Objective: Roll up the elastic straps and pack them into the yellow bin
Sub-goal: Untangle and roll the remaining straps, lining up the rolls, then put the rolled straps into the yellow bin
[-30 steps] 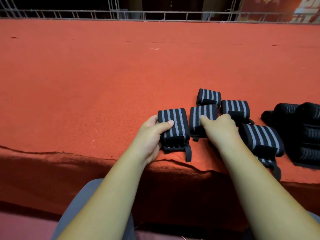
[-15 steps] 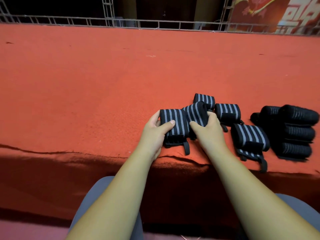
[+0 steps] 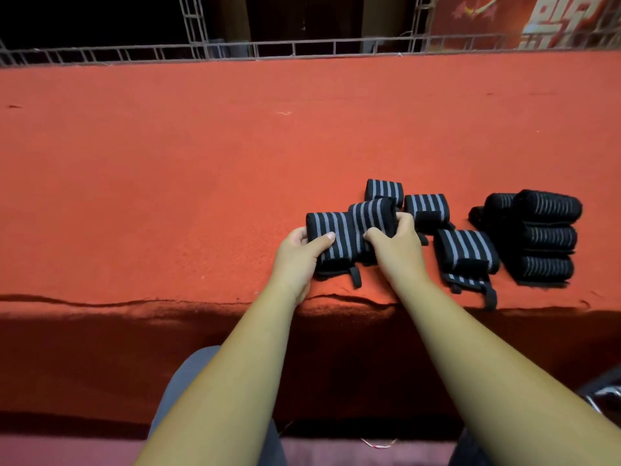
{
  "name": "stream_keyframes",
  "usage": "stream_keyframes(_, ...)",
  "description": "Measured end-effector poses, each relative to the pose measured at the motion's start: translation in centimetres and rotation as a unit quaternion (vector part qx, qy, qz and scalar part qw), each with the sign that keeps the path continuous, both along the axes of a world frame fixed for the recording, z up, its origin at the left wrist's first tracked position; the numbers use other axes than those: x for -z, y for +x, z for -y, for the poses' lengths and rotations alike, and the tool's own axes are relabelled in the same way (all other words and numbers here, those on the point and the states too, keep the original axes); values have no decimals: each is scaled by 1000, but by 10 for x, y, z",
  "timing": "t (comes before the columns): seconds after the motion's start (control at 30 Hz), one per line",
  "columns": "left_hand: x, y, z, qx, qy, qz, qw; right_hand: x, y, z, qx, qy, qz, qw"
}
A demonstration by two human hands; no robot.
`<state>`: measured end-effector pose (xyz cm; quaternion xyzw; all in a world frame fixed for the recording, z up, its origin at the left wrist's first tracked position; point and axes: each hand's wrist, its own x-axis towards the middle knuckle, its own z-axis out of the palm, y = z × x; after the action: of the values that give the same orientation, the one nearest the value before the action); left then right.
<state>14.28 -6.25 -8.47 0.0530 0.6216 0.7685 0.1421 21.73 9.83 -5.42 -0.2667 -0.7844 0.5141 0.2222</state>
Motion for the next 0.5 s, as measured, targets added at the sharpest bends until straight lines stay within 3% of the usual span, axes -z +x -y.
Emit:
stream_keyframes(0.2, -11, -40, -4, 26, -71, 44, 996, 14, -26, -12, 11, 13, 6, 1000)
stream_keyframes(0.5, -10, -42, -6, 8, -212, -21, 977, 15, -40, -18, 19, -5, 58, 998)
